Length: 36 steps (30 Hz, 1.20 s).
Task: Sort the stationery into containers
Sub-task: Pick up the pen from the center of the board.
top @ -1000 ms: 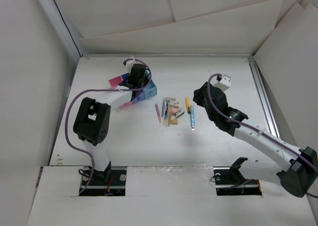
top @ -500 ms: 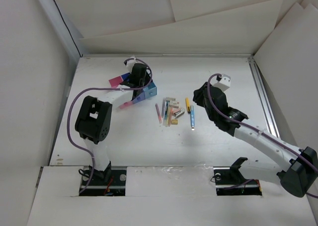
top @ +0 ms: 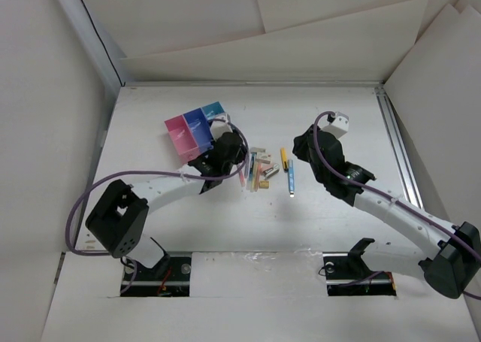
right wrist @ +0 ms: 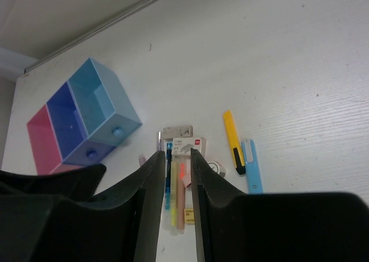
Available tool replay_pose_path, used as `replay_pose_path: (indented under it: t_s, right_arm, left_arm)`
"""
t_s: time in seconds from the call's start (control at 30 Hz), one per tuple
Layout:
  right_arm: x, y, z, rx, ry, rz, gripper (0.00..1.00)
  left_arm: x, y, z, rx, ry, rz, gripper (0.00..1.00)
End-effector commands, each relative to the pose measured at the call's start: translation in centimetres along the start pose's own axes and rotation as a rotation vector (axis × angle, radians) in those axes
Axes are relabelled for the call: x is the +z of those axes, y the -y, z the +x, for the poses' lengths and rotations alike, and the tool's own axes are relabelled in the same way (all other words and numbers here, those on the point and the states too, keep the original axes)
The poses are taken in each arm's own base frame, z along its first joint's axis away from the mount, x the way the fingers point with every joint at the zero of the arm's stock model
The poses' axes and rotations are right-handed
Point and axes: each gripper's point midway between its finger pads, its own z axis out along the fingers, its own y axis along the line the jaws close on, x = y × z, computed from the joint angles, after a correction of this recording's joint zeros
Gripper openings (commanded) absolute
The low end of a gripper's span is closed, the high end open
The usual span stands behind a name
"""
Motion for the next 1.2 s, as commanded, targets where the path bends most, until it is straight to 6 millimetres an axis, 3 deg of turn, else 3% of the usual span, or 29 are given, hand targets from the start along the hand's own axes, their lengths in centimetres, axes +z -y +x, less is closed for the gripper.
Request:
replay_pose_path:
  t_s: [0.0,0.27,0.4,0.5,0.83,1.03,1.17]
  right_arm:
    - [0.0,-1.0,-0.7,0.018,0.028,-0.03,0.3]
    - [0.0,-1.0,-0.7,0.018,0.028,-0.03,0.34]
    - [0.2,-1.0,-0.5,0.013,0.022,-0.025,0.34]
    - [0.2,-1.0,-0.5,0.013,0.022,-0.025,0.34]
    - [0.2,-1.0,-0.3,0.004,0.016,-0.031,0.34]
    - [0.0,-1.3,-0.1,0.001,0.012,-0.039,0.34]
    - [0.0,-1.3,-0.1,0.001,0.012,-0.039,0.34]
  left_arm:
    - [-0.7,-4.0,2.4,0.063,-0.017,-0.129,0.32]
    - [-0.5,-4.2,7.0,0.096,-0.108,-0.127,0.32]
    - [0.0,-3.0,7.7,0.077,-0.13,-0.071,0.32]
    - [0.5,-3.7,9.3,0.096,-0.172,-0.085,0.32]
    - [2.0,-4.4,10.9,0.12,-0.196,-0.122,0.28]
    - [2.0,-5.7,11.6,0.166,-0.212,-0.187,0.05]
    - [0.7,-7.0,11.5,0.17,-0.21,-0.216,0.0]
